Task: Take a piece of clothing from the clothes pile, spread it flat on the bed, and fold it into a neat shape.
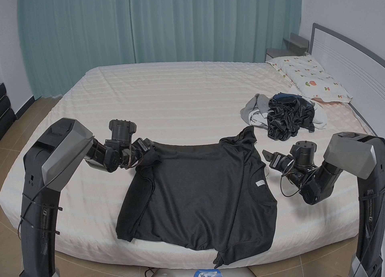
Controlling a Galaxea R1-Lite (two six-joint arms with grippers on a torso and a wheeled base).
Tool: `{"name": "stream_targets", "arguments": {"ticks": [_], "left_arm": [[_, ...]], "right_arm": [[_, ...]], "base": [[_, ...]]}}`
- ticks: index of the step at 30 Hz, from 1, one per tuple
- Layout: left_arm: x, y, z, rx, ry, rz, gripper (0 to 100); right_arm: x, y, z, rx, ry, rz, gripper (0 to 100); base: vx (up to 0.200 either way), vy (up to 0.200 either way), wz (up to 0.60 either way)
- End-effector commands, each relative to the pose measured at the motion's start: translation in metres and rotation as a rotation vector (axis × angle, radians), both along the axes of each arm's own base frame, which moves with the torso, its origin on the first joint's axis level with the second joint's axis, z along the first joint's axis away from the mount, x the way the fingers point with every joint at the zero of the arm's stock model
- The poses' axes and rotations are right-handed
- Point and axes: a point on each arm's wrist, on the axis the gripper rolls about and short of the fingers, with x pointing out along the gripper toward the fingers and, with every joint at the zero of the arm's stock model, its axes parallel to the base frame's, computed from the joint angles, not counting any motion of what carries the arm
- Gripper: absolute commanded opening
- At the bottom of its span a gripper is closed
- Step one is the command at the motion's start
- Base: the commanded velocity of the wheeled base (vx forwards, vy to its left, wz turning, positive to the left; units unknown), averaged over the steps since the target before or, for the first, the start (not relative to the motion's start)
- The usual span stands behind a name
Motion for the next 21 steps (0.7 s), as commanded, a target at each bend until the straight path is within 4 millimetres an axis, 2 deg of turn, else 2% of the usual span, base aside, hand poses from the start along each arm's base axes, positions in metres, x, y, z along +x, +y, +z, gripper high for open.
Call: {"name": "stream_targets", "arguments": {"ticks": [1,5,6,13,18,21], "left_arm": [[0.006,-0.033,-0.009,0.09,-0.032,-0.033,100],[0.01,-0.041,-0.014,0.197,-0.022,-0.028,100],[0.017,-0.049,-0.015,0.251,-0.026,-0.005,100],[0.022,-0.065,-0.028,0.314,-0.018,-0.008,100],[0.023,-0.066,-0.038,0.36,-0.011,-0.007,100],[0.025,-0.059,-0.043,0.419,-0.002,0.013,100]], "right_arm": [[-0.02,-0.001,0.013,0.001,0.009,0.01,100],[-0.026,0.001,0.011,0.003,-0.002,0.019,100],[-0.028,0.002,0.01,0.006,-0.014,0.019,100],[-0.034,0.004,0.009,0.005,-0.009,0.029,100],[-0.035,0.005,0.009,0.004,-0.008,0.031,100],[-0.035,0.005,0.008,0.003,-0.003,0.033,100]], "base": [[0.0,0.0,0.0],[0.0,0.0,0.0],[0.0,0.0,0.0],[0.0,0.0,0.0],[0.0,0.0,0.0],[0.0,0.0,0.0]]}}
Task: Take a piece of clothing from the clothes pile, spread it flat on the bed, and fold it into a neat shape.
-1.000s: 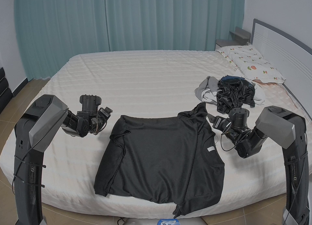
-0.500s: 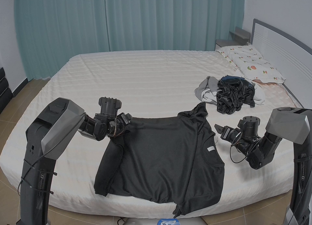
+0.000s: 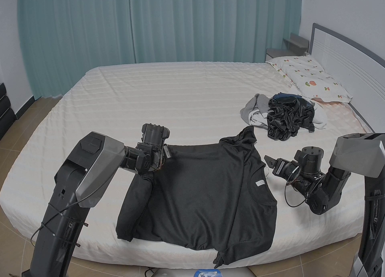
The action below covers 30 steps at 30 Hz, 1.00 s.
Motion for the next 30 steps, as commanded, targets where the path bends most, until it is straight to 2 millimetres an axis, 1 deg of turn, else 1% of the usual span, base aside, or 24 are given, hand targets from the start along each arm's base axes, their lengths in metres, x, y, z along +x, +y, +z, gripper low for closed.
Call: {"name": "stream_targets", "arguments": {"ticks": [1,3,6,7,9,11,14,16,20,23,27,28,30], "left_arm": [[0.003,0.007,-0.014,0.043,0.017,0.024,0],[0.005,0.014,-0.012,0.064,0.007,0.055,0],[0.009,0.024,-0.003,0.087,-0.019,0.104,0],[0.01,0.027,0.001,0.089,-0.028,0.115,0],[0.012,0.035,0.015,0.082,-0.051,0.134,0],[0.015,0.046,0.022,0.079,-0.063,0.154,0],[0.021,0.059,0.025,0.082,-0.076,0.173,0],[0.029,0.077,0.028,0.081,-0.09,0.201,0],[0.038,0.106,0.02,0.075,-0.096,0.246,0],[0.039,0.112,0.019,0.051,-0.09,0.251,0],[0.037,0.11,0.024,0.012,-0.096,0.257,0],[0.037,0.106,0.029,0.003,-0.104,0.248,100],[0.035,0.096,0.032,-0.006,-0.11,0.228,100]], "right_arm": [[0.0,0.0,0.0,-0.001,0.003,0.001,100],[0.0,0.0,-0.001,-0.001,0.003,0.001,100],[0.0,0.0,0.0,-0.002,0.003,0.001,100],[0.0,0.0,0.0,-0.002,0.001,0.001,100],[0.0,0.0,0.0,-0.002,0.0,0.001,100],[0.0,0.0,0.0,-0.002,0.0,0.001,100],[0.0,0.0,0.0,-0.002,0.0,0.001,100],[0.0,0.0,0.0,0.0,0.0,0.001,100],[-0.002,0.0,-0.001,0.001,0.005,0.002,100],[-0.001,0.0,-0.001,0.001,0.005,0.0,100],[-0.001,0.0,0.0,0.001,0.003,-0.001,100],[-0.001,0.0,0.0,0.001,0.0,0.0,100],[-0.002,0.001,0.001,0.004,-0.011,0.002,100]], "base": [[0.0,0.0,0.0],[0.0,0.0,0.0],[0.0,0.0,0.0],[0.0,0.0,0.0],[0.0,0.0,0.0],[0.0,0.0,0.0],[0.0,0.0,0.0],[0.0,0.0,0.0],[0.0,0.0,0.0],[0.0,0.0,0.0],[0.0,0.0,0.0],[0.0,0.0,0.0],[0.0,0.0,0.0]]}}
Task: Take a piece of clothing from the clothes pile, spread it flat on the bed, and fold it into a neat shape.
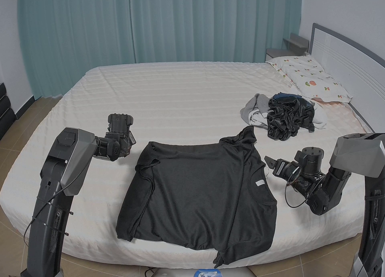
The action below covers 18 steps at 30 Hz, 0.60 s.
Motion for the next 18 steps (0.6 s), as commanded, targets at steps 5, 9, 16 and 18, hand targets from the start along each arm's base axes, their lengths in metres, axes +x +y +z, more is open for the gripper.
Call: {"name": "stream_targets", "arguments": {"ticks": [5,9,16,18], "left_arm": [[-0.012,-0.047,0.011,-0.037,-0.014,-0.077,100],[-0.025,-0.071,0.009,-0.055,0.024,-0.164,100],[-0.04,-0.092,0.005,-0.06,0.074,-0.25,100],[-0.041,-0.092,0.003,-0.052,0.097,-0.252,100]], "right_arm": [[-0.006,0.001,-0.002,0.0,-0.001,0.007,100],[-0.009,0.002,-0.003,0.003,-0.002,0.011,100],[-0.014,0.005,-0.005,0.004,-0.002,0.025,100],[-0.014,0.006,-0.005,0.005,-0.002,0.028,100]], "base": [[0.0,0.0,0.0],[0.0,0.0,0.0],[0.0,0.0,0.0],[0.0,0.0,0.0]]}}
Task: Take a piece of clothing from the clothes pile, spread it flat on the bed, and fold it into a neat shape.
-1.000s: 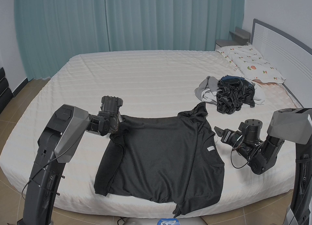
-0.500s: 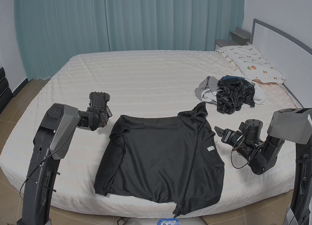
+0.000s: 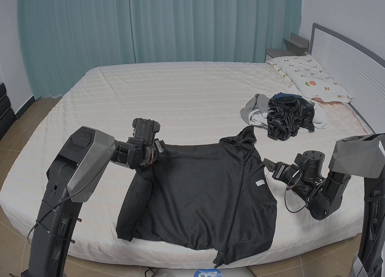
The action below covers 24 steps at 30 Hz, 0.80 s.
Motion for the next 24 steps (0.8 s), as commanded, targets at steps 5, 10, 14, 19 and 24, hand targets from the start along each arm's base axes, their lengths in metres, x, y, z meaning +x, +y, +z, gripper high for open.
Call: {"name": "stream_targets", "arguments": {"ticks": [5,10,14,19,24], "left_arm": [[-0.01,-0.002,-0.003,0.047,0.101,-0.016,100],[-0.011,-0.001,-0.01,0.078,0.13,-0.028,0],[-0.012,0.002,-0.014,0.112,0.177,-0.037,0],[-0.009,0.01,-0.008,0.148,0.165,-0.001,0],[-0.003,0.028,0.008,0.141,0.132,0.039,0]], "right_arm": [[-0.002,0.001,-0.001,0.008,0.008,0.016,100],[-0.002,0.002,-0.002,0.008,0.009,0.018,100],[-0.003,0.003,-0.003,0.009,0.005,0.022,100],[-0.003,0.004,-0.004,0.009,0.006,0.024,100],[-0.003,0.004,-0.004,0.009,0.006,0.025,100]], "base": [[0.0,0.0,0.0],[0.0,0.0,0.0],[0.0,0.0,0.0],[0.0,0.0,0.0],[0.0,0.0,0.0]]}}
